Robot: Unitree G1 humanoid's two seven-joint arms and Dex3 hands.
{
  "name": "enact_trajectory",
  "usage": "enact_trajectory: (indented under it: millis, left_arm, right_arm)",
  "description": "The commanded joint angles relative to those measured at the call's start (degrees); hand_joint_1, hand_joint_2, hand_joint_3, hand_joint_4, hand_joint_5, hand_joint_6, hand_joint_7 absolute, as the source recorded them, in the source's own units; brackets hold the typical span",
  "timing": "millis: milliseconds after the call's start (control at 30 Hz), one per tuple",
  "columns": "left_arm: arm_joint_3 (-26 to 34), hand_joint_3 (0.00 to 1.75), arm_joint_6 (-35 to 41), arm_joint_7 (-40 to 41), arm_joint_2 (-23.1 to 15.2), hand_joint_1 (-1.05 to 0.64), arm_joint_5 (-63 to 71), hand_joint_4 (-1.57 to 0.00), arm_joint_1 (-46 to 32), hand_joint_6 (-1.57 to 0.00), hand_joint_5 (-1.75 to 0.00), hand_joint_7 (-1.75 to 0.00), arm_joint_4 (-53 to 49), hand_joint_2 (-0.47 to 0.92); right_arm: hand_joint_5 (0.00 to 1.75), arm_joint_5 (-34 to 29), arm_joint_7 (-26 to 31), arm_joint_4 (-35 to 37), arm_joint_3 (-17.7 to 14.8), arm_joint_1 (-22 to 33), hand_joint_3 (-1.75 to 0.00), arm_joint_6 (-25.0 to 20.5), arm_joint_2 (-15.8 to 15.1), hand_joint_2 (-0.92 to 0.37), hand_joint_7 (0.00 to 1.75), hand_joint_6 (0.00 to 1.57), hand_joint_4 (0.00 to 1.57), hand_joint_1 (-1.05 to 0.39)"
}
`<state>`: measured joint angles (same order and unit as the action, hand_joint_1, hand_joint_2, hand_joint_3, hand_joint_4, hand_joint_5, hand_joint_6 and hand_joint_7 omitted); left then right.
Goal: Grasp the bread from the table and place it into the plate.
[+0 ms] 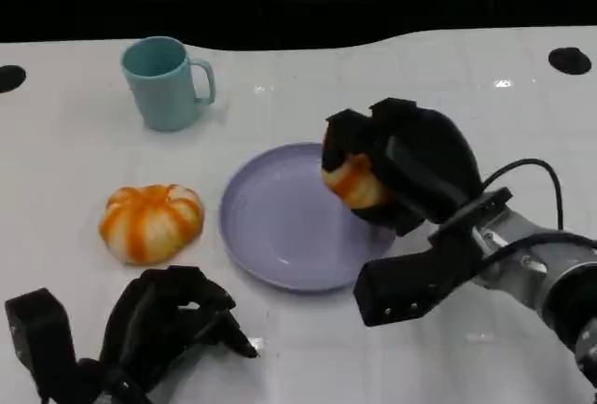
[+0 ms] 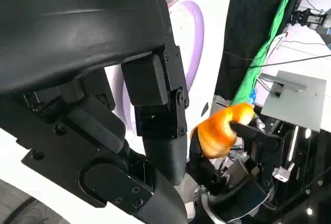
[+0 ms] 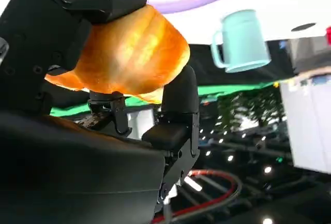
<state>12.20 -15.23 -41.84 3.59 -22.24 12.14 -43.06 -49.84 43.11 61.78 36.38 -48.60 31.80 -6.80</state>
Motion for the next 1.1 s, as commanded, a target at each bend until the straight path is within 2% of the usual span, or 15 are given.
enact_trajectory:
  millis: [33, 100, 133, 167, 233, 367, 400, 500, 533, 567, 667, 733, 767, 867, 1100]
  left_arm:
    - [0.0, 0.01, -0.7, 0.4, -0.8, -1.05, 0.3, -1.57, -0.8, -1.57, -0.61, -0.35, 0.4, 0.68]
    - [-0.2, 0.01, -0.7, 0.5, -0.8, -1.05, 0.4, -1.57, -0.9, -1.57, -0.61, -0.35, 0.7, 0.68]
    - [-0.2, 0.01, -0.7, 0.6, -0.8, -1.05, 0.4, -1.57, -1.0, -1.57, -0.61, -0.35, 0.7, 0.68]
    - [-0.2, 0.01, -0.6, 0.5, -0.9, -1.05, 0.3, -1.57, -1.0, -1.57, -0.61, -0.35, 0.7, 0.68]
    - [-0.2, 0.00, -0.4, 0.4, -0.9, -1.05, 0.1, -1.57, -0.9, -1.57, -0.61, -0.35, 0.8, 0.68]
    - [-0.3, 0.01, -0.8, 0.5, -0.9, -1.05, 0.3, -1.57, -0.9, -1.57, -0.62, -0.35, 0.7, 0.69]
    - [-0.3, 0.01, -0.9, 0.6, -0.9, -1.05, 0.4, -1.57, -0.8, -1.57, -0.62, -0.36, 0.6, 0.69]
    - [-0.4, 0.01, -0.8, 0.7, -0.8, -1.05, 0.4, -1.57, -0.9, -1.57, -0.62, -0.36, 0.7, 0.69]
    - [-0.4, 0.00, -0.7, 0.6, -0.8, -1.05, 0.3, -1.57, -0.9, -1.57, -0.62, -0.36, 0.7, 0.69]
    - [-0.3, 0.00, -0.4, 0.5, -0.8, -1.05, 0.1, -1.57, -0.9, -1.57, -0.62, -0.36, 0.8, 0.68]
    - [-0.3, 0.00, -0.1, 0.6, -0.7, -1.05, 0.0, -1.57, -0.9, -1.57, -0.62, -0.35, 0.9, 0.68]
    - [-0.3, 0.00, 0.0, 0.7, -0.7, -1.05, 0.0, -1.57, -1.0, -1.57, -0.62, -0.35, 1.0, 0.68]
    - [-0.3, 0.00, -0.1, 0.7, -0.7, -1.05, 0.0, -1.57, -1.0, -1.57, -0.62, -0.35, 1.0, 0.68]
    - [-0.3, 0.00, -0.4, 0.5, -0.7, -1.05, 0.0, -1.57, -0.8, -1.57, -0.62, -0.35, 0.8, 0.68]
    - [-0.3, 0.00, -0.6, 0.4, -0.8, -1.05, 0.1, -1.57, -0.7, -1.57, -0.62, -0.35, 0.6, 0.69]
  right_arm:
    - [1.75, 0.3, -2.4, 1.8, 0.5, -2.8, -1.14, 0.4, 1.6, -0.36, 1.64, 0.74, 0.97, -0.20]
    - [1.75, 0.0, -2.4, 2.9, 1.0, -3.3, -0.85, 0.2, 2.5, -0.45, 1.10, 0.91, 0.96, -0.20]
    - [1.75, -0.2, -2.6, 3.4, 1.3, -3.5, -0.76, -0.1, 3.0, -0.49, 0.94, 0.96, 0.96, -0.22]
    - [1.75, -0.3, -3.0, 3.9, 1.5, -3.6, -0.68, -0.3, 3.5, -0.55, 0.94, 0.99, 0.95, -0.23]
    - [1.75, -0.3, -4.0, 4.6, 1.9, -3.8, -0.61, -0.8, 4.4, -0.58, 1.24, 0.90, 0.95, -0.24]
    - [1.75, -0.7, -4.7, 5.8, 3.1, -4.1, -0.43, -1.8, 5.7, -0.60, 1.44, 0.85, 0.95, -0.21]
    - [1.75, -0.7, -5.0, 6.1, 3.3, -4.2, -0.43, -1.9, 5.9, -0.61, 1.38, 0.84, 0.95, -0.20]
    - [1.72, -0.3, -6.1, 6.8, 3.3, -4.2, -0.44, -2.1, 6.5, -0.65, 0.92, 0.94, 0.90, -0.20]
    - [1.54, 0.1, -6.7, 7.0, 3.1, -4.2, -0.41, -2.2, 6.6, -0.66, 0.76, 0.97, 0.89, -0.22]
    - [1.48, 0.5, -7.7, 7.1, 2.8, -4.2, -0.39, -2.2, 6.6, -0.67, 0.68, 1.00, 0.89, -0.22]
    - [1.04, 2.0, -12.5, 6.9, 1.8, -4.2, -0.23, -3.1, 6.6, -0.80, 0.28, 0.88, 0.75, -0.31]
    - [0.64, 2.9, -15.7, 6.5, 1.3, -4.0, -0.14, -3.9, 6.5, -0.89, 0.09, 0.72, 0.57, -0.42]
    - [0.49, 3.4, -17.2, 6.1, 1.1, -3.9, -0.18, -4.2, 6.4, -0.91, 0.04, 0.60, 0.43, -0.51]
    - [0.32, 4.4, -20.2, 4.5, 0.7, -3.4, -0.25, -5.0, 6.0, -0.92, 0.00, 0.41, 0.25, -0.66]
    - [0.24, 7.4, -28.4, -0.4, -1.1, -1.7, -0.35, -5.6, 4.8, -0.92, 0.00, 0.22, 0.07, -0.79]
